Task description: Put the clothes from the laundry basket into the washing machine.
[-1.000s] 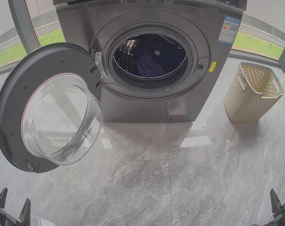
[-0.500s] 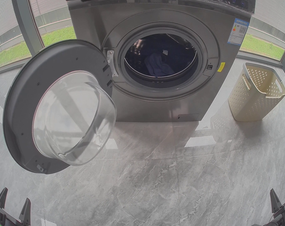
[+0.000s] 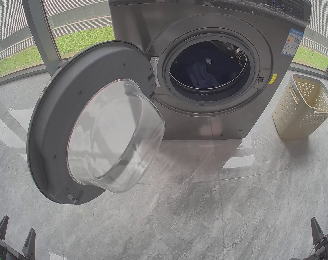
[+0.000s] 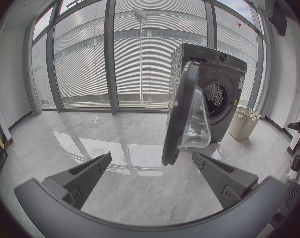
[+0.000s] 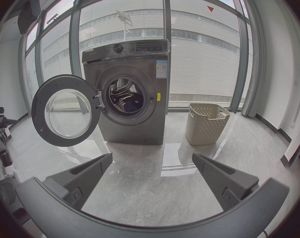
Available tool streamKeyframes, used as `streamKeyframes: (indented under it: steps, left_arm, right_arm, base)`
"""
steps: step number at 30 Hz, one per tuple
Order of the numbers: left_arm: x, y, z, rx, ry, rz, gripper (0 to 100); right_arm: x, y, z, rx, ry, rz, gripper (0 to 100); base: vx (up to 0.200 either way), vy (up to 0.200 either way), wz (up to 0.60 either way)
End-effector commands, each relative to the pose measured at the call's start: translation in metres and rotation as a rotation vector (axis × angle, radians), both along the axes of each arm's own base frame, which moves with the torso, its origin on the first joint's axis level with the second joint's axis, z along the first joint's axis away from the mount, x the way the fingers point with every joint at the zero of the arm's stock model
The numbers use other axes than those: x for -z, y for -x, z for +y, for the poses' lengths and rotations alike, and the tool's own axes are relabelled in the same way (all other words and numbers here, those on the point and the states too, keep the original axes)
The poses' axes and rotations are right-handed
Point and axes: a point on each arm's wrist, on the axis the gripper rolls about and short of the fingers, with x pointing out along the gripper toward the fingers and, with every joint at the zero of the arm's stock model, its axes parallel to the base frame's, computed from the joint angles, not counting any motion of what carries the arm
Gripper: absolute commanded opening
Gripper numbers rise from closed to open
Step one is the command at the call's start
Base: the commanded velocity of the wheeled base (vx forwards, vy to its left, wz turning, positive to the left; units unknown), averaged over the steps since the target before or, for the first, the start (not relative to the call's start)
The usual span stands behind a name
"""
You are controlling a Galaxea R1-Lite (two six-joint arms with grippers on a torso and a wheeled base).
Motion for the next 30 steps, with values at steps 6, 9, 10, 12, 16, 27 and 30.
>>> streamKeyframes:
  steps: [6, 9, 10, 12, 16, 27, 30]
  left_arm:
    - [0.005, 0.0, 0.0, -0.005, -0.013, 0.001, 100]
    - [-0.007, 0.003, 0.0, 0.004, -0.001, -0.054, 100]
    - [-0.021, 0.007, 0.0, 0.013, 0.0, -0.103, 100]
    - [-0.059, 0.014, -0.002, 0.069, -0.001, -0.157, 100]
    - [-0.082, -0.005, -0.004, 0.18, -0.007, -0.047, 100]
    - [-0.127, -0.071, -0.009, 0.398, 0.011, 0.106, 100]
    - [-0.13, -0.091, -0.011, 0.427, 0.015, 0.117, 100]
  right_arm:
    - [0.005, -0.001, 0.0, 0.0, 0.0, 0.007, 100]
    - [0.005, -0.001, 0.0, 0.0, 0.0, 0.007, 100]
    - [0.005, -0.001, 0.0, 0.0, 0.0, 0.007, 100]
    - [0.005, -0.001, 0.0, 0.0, 0.0, 0.007, 100]
    - [0.005, -0.001, 0.0, -0.002, 0.0, 0.007, 100]
    - [0.005, -0.001, 0.0, -0.002, 0.0, 0.007, 100]
    - [0.005, -0.001, 0.0, 0.0, 0.0, 0.007, 100]
  base:
    - [0.0, 0.0, 0.0]
    - [0.0, 0.0, 0.0]
    - [0.0, 0.0, 0.0]
    - [0.0, 0.0, 0.0]
    - [0.0, 0.0, 0.0]
    - [0.0, 0.0, 0.0]
    - [0.0, 0.0, 0.0]
